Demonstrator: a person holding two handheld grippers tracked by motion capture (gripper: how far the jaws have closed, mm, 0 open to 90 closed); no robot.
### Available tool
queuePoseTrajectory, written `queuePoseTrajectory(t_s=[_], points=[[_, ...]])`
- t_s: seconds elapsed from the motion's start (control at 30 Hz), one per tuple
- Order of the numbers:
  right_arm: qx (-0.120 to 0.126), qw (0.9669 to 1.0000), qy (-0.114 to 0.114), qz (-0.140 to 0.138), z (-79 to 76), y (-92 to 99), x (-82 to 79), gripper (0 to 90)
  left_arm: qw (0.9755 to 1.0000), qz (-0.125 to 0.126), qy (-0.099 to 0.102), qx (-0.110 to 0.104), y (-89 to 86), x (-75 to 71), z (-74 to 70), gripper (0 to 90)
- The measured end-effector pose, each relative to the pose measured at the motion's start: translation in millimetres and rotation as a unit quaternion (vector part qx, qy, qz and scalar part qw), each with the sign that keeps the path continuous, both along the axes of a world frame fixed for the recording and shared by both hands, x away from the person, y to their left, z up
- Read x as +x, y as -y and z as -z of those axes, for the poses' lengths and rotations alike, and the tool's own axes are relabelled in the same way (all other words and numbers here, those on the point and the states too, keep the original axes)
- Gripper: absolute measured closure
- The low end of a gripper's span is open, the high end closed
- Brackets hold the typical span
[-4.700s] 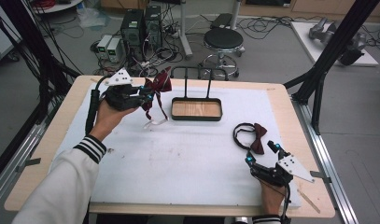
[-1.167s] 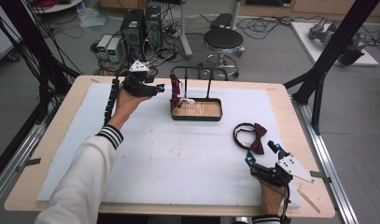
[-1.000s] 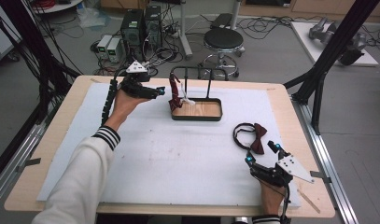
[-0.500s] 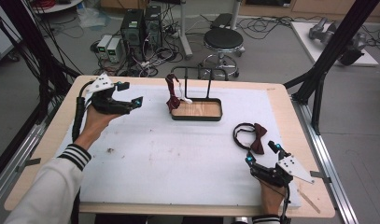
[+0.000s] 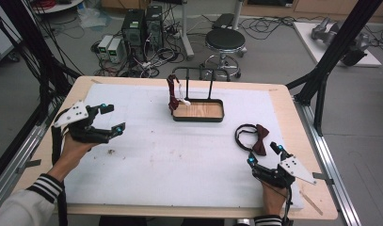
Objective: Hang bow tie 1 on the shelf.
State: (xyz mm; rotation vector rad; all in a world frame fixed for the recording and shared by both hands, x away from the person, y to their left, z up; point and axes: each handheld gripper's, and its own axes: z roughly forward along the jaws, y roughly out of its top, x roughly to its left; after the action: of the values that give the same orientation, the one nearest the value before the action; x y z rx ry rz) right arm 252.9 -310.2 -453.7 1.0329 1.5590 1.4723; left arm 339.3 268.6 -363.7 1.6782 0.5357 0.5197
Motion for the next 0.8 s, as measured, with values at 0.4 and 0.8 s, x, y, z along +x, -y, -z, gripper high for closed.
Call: queuePoseTrajectory(t_s=[0.4, 0.8], points=[[0.003, 1.0000, -0.001, 0.000, 0.0, 0.1, -0.4, 10.2, 0.9993, -0.018, 0.007, -0.033, -18.4, -36.2, 44.0, 16.2], [0.002, 1.0000, 0.002, -0.003, 0.1, 0.3, -0.6, 10.2, 0.9975, -0.030, 0.037, -0.052, -22.4, -49.2, 64.0, 16.2]])
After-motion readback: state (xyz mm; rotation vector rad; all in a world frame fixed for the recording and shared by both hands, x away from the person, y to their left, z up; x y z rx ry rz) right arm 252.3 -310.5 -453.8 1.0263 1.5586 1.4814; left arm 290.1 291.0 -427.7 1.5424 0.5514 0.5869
